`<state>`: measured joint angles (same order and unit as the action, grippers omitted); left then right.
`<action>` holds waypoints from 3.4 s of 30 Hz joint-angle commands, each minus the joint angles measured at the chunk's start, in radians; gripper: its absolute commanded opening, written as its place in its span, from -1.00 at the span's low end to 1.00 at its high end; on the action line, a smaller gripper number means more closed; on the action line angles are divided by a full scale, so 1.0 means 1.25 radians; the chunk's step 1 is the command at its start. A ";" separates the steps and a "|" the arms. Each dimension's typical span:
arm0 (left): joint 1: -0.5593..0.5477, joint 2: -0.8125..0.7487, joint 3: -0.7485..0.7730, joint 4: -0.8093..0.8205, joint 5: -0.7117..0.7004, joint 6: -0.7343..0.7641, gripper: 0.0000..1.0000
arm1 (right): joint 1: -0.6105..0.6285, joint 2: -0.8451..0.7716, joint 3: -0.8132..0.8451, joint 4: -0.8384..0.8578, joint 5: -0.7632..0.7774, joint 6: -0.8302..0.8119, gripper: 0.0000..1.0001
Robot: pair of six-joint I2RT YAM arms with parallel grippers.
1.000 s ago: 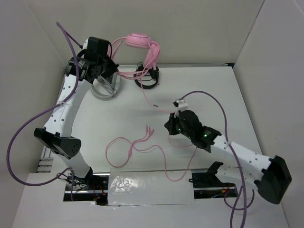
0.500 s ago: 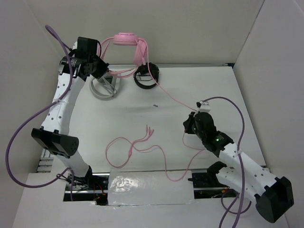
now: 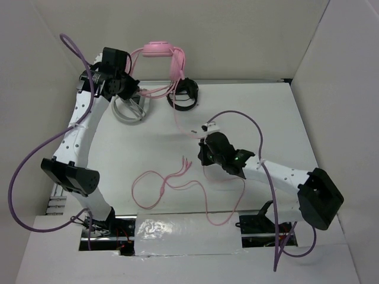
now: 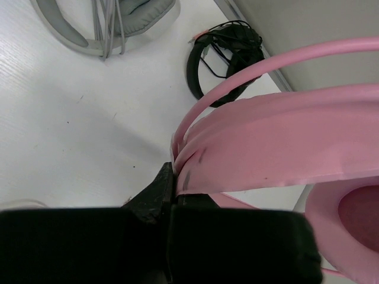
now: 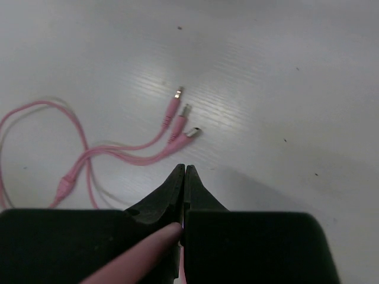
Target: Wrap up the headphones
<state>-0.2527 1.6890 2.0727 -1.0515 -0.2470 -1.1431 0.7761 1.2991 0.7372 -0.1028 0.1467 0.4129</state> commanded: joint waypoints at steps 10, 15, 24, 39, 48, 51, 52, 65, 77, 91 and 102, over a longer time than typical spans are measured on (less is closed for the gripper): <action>-0.106 0.032 -0.190 0.182 -0.180 0.176 -1.00 | 0.125 -0.163 0.240 -0.192 0.155 -0.242 -1.00; -0.147 -0.016 -0.360 0.410 -0.085 0.465 -1.00 | 0.119 -0.150 0.333 -0.242 0.236 -0.350 -1.00; -0.262 -0.158 -0.565 0.625 0.034 0.723 -1.00 | 0.006 -0.088 0.432 -0.209 0.350 -0.468 -1.00; -0.433 -0.411 -0.729 0.629 0.075 0.726 -1.00 | -0.303 0.032 0.542 -0.178 0.062 -0.399 -1.00; -0.454 -0.426 -0.669 0.569 -0.029 0.665 -1.00 | -0.416 0.000 0.391 -0.085 -0.059 -0.276 -1.00; -0.454 -0.406 -0.602 0.544 -0.022 0.647 -1.00 | -0.429 0.000 0.364 -0.080 -0.204 -0.282 -1.00; -0.454 -0.398 -0.588 0.547 -0.012 0.638 -1.00 | -0.426 0.007 0.360 -0.081 -0.251 -0.295 -1.00; -0.458 -0.320 -0.238 0.503 0.079 0.535 -1.00 | -0.315 0.146 0.300 0.108 -0.609 -0.316 -0.84; -0.457 -0.284 -0.051 0.504 0.007 0.552 -1.00 | -0.220 0.308 0.295 0.323 -0.730 -0.246 -0.71; -0.457 -0.187 -0.031 0.896 -0.440 0.982 -1.00 | -0.175 0.204 0.069 0.333 -0.686 -0.211 -0.91; -0.392 0.032 0.017 1.317 -0.568 1.373 -1.00 | -0.085 -0.071 -0.121 0.204 -0.429 -0.128 -1.00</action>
<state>-0.7685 1.7416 2.0113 0.2771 -0.8768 0.4480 0.6384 1.2709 0.5793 0.2161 -0.5140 0.2222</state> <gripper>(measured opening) 0.056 0.010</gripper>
